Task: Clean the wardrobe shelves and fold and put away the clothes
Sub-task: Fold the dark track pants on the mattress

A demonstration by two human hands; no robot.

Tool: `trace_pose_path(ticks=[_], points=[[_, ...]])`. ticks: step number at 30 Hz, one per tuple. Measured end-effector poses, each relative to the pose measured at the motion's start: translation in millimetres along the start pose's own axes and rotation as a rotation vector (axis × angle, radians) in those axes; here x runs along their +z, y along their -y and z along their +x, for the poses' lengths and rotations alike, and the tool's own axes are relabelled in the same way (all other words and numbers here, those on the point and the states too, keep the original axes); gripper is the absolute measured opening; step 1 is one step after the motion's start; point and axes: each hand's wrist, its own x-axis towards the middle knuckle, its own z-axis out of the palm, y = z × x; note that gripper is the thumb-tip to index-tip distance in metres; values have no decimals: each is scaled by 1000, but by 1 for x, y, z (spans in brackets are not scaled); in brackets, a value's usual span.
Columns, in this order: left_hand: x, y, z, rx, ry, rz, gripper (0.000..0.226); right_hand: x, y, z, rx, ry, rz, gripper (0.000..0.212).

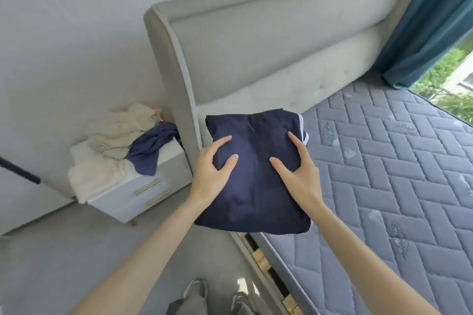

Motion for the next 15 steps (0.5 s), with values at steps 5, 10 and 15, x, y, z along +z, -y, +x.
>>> trace_pose_path(ticks=[5, 10, 15], points=[[-73, -5, -24, 9, -265, 36, 38, 52, 53, 0, -172, 201, -21, 63], [-163, 1, -46, -18, -537, 61, 35, 147, 116, 2, -369, 413, -58, 61], [-276, 28, -71, -96, -719, 99, 35, 258, 180, -16, -500, 590, -60, 63]])
